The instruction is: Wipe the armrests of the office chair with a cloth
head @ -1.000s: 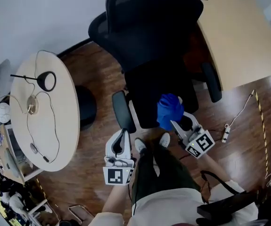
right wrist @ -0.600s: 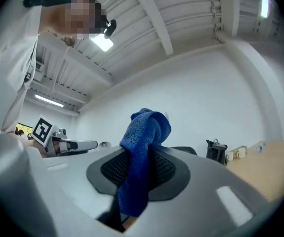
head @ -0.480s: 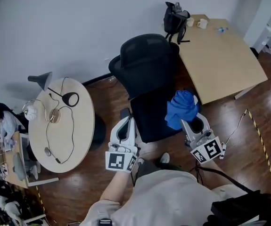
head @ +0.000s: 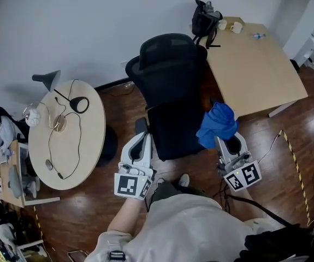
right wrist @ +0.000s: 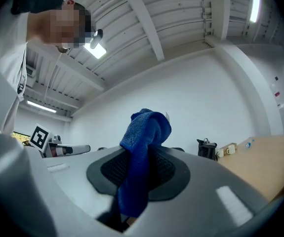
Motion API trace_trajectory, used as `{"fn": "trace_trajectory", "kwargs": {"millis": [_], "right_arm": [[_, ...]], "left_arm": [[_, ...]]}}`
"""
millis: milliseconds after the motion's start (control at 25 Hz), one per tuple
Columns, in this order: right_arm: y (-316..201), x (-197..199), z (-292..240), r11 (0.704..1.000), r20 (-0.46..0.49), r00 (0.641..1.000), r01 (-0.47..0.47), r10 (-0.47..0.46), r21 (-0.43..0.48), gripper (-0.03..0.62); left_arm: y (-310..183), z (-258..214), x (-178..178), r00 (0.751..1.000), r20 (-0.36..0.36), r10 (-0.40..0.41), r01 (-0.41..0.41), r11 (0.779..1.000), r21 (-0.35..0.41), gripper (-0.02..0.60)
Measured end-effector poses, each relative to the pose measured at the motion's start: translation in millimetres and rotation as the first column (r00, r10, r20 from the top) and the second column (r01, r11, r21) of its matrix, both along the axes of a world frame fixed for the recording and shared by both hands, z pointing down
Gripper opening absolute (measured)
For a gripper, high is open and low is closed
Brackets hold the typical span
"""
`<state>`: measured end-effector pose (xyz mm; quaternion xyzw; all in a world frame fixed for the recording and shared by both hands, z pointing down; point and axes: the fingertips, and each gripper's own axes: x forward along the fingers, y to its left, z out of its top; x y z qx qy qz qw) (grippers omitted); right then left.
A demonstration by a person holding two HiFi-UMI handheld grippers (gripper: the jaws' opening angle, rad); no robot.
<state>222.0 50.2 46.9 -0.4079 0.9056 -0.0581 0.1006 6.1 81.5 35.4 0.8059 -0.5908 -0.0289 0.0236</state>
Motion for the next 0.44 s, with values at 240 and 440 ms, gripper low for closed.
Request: {"fn": "trace_trajectory", "kwargs": {"millis": [240, 440], "right_arm": [[38.5, 37.4, -27.8, 1.0, 0.02, 1.0, -0.013, 0.013, 0.015, 0.089], [90.4, 76.4, -68.4, 0.999, -0.029, 0.999, -0.025, 0.026, 0.038, 0.089]], "left_arm": [[33.3, -31.8, 42.6, 1.0, 0.015, 0.027, -0.027, 0.999, 0.02, 0.0], [79.5, -57.6, 82.9, 0.999, -0.002, 0.042, -0.042, 0.999, 0.006, 0.0]]}}
